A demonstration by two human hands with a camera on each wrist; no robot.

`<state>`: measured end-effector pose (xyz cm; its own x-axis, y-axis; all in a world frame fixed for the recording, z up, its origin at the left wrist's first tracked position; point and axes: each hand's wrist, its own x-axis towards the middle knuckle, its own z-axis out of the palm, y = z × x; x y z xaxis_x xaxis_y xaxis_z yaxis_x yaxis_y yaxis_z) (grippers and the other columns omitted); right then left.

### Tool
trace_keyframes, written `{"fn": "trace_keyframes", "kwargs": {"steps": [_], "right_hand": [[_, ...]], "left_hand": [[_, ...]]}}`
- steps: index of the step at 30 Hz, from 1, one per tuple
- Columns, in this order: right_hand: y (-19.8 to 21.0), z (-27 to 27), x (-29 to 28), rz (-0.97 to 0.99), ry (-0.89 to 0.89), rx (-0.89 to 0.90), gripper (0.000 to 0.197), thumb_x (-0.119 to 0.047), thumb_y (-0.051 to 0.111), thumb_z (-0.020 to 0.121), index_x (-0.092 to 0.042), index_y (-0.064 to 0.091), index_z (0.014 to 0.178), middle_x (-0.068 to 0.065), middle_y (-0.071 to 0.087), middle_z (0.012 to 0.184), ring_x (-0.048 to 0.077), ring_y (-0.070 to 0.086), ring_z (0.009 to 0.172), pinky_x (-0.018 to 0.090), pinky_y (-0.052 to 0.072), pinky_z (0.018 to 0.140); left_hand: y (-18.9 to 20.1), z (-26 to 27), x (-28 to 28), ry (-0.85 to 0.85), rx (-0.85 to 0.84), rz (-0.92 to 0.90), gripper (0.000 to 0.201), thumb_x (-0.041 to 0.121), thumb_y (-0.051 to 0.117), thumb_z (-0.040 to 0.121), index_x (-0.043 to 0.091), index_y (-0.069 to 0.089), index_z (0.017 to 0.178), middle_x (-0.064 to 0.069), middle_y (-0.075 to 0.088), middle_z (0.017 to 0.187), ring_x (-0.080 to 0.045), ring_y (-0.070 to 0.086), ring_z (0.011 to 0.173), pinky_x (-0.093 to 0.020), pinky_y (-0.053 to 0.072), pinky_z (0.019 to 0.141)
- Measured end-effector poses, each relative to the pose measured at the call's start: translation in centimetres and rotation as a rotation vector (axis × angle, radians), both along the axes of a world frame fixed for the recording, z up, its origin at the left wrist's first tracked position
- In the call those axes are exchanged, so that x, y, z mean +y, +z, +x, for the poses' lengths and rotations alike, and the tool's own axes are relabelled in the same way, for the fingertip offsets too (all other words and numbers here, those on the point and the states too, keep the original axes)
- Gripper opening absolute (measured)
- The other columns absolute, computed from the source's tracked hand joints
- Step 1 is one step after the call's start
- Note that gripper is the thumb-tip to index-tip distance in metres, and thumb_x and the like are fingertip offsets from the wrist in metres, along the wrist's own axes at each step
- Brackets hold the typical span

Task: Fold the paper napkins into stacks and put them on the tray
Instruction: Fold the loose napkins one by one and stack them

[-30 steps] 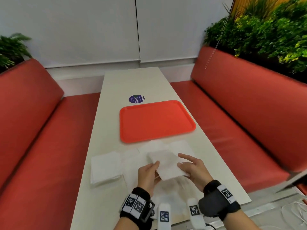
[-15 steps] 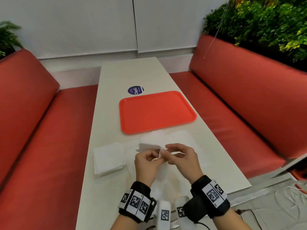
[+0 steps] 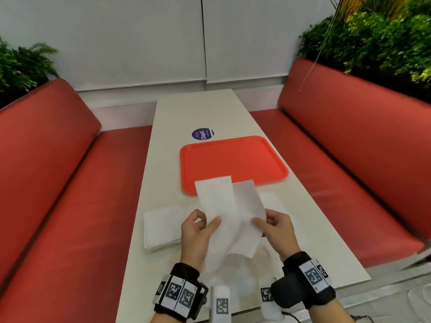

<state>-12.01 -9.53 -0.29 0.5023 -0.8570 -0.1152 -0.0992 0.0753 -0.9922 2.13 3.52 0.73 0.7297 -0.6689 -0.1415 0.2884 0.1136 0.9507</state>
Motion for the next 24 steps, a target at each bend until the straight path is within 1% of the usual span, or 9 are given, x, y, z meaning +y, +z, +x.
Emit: {"fn": "trace_keyframes", "kwargs": {"steps": [3, 5, 7, 9, 12, 16, 18, 22, 24], "right_hand": [[-1.1, -0.7, -2.7, -0.013, 0.020, 0.129, 0.032, -0.003, 0.065, 0.086, -0.019, 0.064, 0.114, 0.008, 0.077, 0.080, 0.024, 0.073, 0.078, 0.046, 0.058, 0.080], [-2.1, -0.9, -4.0, -0.048, 0.040, 0.255, 0.045, -0.011, 0.071, 0.084, -0.020, 0.056, 0.125, 0.007, 0.076, 0.086, 0.022, 0.072, 0.084, 0.044, 0.056, 0.085], [-2.7, -0.9, -5.1, -0.137, 0.060, 0.442, 0.062, -0.023, 0.077, 0.081, -0.021, 0.045, 0.135, 0.007, 0.067, 0.107, 0.025, 0.063, 0.103, 0.037, 0.049, 0.092], [-2.2, -0.7, -5.7, -0.250, 0.076, 0.519, 0.066, -0.034, 0.077, 0.081, -0.022, 0.044, 0.136, 0.006, 0.058, 0.119, 0.026, 0.052, 0.115, 0.034, 0.042, 0.094], [0.5, 0.2, -5.8, -0.218, 0.209, 0.313, 0.036, -0.046, 0.064, 0.088, -0.021, 0.067, 0.114, -0.005, 0.069, 0.110, 0.013, 0.061, 0.102, 0.023, 0.045, 0.083], [3.0, 1.6, -5.1, -0.082, 0.467, 0.054, 0.040, -0.042, 0.059, 0.093, -0.005, 0.074, 0.092, 0.006, 0.071, 0.087, 0.012, 0.063, 0.078, 0.026, 0.048, 0.071], [3.2, 2.1, -5.2, -0.075, 0.454, -0.030, 0.028, -0.026, 0.065, 0.092, 0.001, 0.073, 0.091, 0.010, 0.071, 0.081, 0.014, 0.062, 0.071, 0.026, 0.046, 0.064], [3.3, 3.0, -6.5, 0.000, 0.363, -0.129, 0.015, -0.013, 0.069, 0.088, -0.004, 0.075, 0.099, 0.026, 0.071, 0.089, 0.032, 0.067, 0.081, 0.043, 0.051, 0.074], [3.4, 3.4, -7.0, 0.032, 0.344, -0.157, 0.017, -0.013, 0.069, 0.088, -0.007, 0.074, 0.103, 0.025, 0.067, 0.082, 0.029, 0.065, 0.078, 0.036, 0.051, 0.069]], "left_hand": [[0.7, 0.2, -0.4, 0.052, 0.028, 0.013, 0.032, -0.001, 0.071, 0.083, -0.005, 0.052, 0.108, -0.016, 0.076, 0.092, -0.028, 0.072, 0.082, -0.035, 0.058, 0.072], [1.1, 0.3, -0.7, 0.053, 0.072, -0.029, 0.034, -0.001, 0.069, 0.084, 0.000, 0.056, 0.116, -0.014, 0.075, 0.099, -0.027, 0.073, 0.090, -0.035, 0.060, 0.076], [1.5, 0.2, -1.1, 0.031, 0.106, -0.069, 0.031, -0.001, 0.066, 0.086, 0.001, 0.061, 0.116, -0.015, 0.074, 0.105, -0.030, 0.071, 0.097, -0.035, 0.060, 0.080], [1.8, 0.0, -1.7, 0.005, 0.124, -0.088, 0.028, 0.000, 0.066, 0.086, -0.001, 0.064, 0.114, -0.016, 0.073, 0.107, -0.032, 0.071, 0.099, -0.035, 0.060, 0.080], [2.0, -0.1, -2.8, -0.018, 0.127, -0.099, 0.026, -0.001, 0.065, 0.086, -0.004, 0.065, 0.111, -0.018, 0.073, 0.106, -0.031, 0.071, 0.096, -0.033, 0.060, 0.077], [2.1, 0.0, -4.2, -0.036, 0.070, -0.077, 0.024, -0.001, 0.064, 0.086, -0.005, 0.066, 0.110, -0.020, 0.073, 0.105, -0.033, 0.070, 0.097, -0.038, 0.059, 0.081], [2.3, 0.3, -4.6, -0.028, 0.036, -0.054, 0.022, 0.001, 0.065, 0.086, -0.004, 0.068, 0.108, -0.019, 0.073, 0.104, -0.032, 0.071, 0.096, -0.040, 0.057, 0.083], [2.7, 1.8, -4.8, -0.038, -0.063, 0.007, 0.021, 0.001, 0.064, 0.088, 0.001, 0.071, 0.108, -0.016, 0.075, 0.099, -0.025, 0.072, 0.090, -0.036, 0.059, 0.077], [2.9, 2.6, -4.7, -0.049, -0.113, 0.023, 0.021, -0.001, 0.064, 0.088, 0.004, 0.071, 0.107, -0.018, 0.075, 0.093, -0.024, 0.073, 0.083, -0.033, 0.059, 0.070]]}}
